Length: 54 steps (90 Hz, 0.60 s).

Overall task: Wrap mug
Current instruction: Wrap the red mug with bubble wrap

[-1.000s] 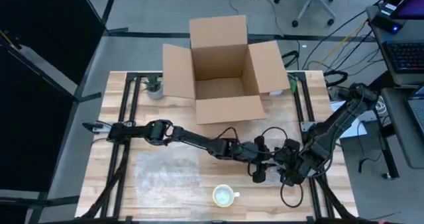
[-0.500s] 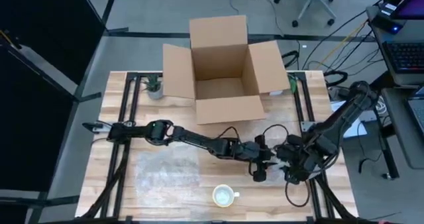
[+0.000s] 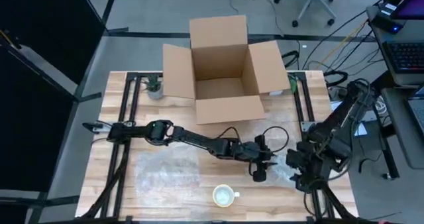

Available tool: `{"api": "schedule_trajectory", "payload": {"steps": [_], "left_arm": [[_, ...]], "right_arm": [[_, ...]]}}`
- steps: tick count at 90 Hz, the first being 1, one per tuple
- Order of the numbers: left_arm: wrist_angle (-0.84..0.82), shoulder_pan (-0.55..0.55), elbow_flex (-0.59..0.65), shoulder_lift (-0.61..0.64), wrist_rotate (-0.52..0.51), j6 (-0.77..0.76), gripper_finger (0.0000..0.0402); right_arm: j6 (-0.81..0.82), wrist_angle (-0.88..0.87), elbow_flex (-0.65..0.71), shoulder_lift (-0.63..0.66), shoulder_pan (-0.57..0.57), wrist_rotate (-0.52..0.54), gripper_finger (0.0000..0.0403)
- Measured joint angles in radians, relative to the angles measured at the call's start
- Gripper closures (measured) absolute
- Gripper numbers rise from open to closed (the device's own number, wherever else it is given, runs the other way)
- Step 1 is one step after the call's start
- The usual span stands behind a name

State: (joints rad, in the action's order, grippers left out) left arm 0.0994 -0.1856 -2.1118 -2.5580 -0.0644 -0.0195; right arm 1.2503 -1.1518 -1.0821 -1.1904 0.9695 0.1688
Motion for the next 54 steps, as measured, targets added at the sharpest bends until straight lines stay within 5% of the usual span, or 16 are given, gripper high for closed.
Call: {"api": "schedule_trajectory", "payload": {"steps": [28,54], "left_arm": [[0.006,0.000,0.000,-0.001,0.001,-0.001,0.0275],[0.006,0.000,0.001,-0.001,0.002,-0.001,0.0275]], "right_arm": [[-0.091,-0.043,0.007,-0.144,0.043,0.023,0.0176],[-0.275,0.066,0.070,-0.216,-0.036,0.022,0.0177]]}}
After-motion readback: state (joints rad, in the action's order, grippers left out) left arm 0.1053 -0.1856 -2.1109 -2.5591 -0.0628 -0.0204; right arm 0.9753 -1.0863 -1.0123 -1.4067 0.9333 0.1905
